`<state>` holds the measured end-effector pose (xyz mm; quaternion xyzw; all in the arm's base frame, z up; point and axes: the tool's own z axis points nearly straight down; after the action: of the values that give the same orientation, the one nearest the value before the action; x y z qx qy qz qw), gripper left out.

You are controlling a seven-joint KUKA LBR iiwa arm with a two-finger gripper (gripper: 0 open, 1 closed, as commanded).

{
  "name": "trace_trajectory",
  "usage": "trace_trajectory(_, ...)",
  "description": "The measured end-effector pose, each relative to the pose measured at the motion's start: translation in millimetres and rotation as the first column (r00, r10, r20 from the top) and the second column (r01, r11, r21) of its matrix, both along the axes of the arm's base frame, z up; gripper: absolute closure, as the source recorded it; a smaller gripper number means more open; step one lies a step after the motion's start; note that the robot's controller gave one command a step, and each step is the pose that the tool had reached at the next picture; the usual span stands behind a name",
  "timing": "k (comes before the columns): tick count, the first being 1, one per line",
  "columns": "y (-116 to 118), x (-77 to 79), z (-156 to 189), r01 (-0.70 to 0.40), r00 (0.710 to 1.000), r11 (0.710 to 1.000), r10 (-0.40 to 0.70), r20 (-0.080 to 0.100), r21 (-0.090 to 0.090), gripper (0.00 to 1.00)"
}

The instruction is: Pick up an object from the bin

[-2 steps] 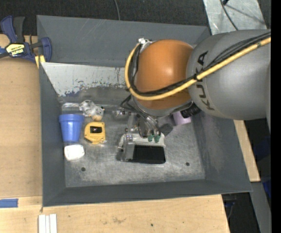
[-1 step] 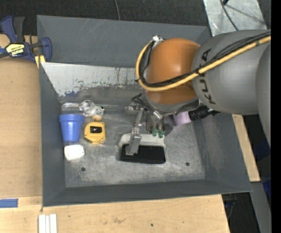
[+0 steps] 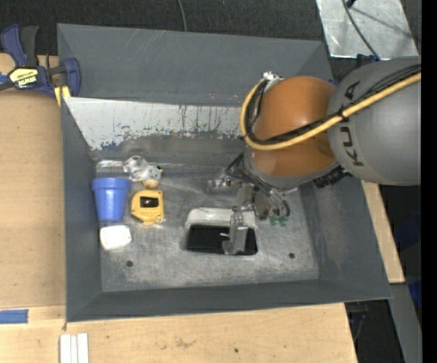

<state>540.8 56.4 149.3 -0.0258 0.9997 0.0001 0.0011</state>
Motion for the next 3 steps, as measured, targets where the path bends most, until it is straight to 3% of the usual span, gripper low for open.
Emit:
trace_trajectory(1, -10.6, 4.7, -54.3, 0.154, 0.988, 0.988, -0.154, 0.004, 0.001, 0.00)
trace_trajectory(2, -0.2, 6.0, -71.8, 0.039, 0.999, 0.999, -0.039, 0.022, 0.002, 1.00)
trace_trajectory(3, -0.3, 6.0, -71.8, 0.040, 0.999, 0.999, -0.040, 0.022, 0.002, 1.00)
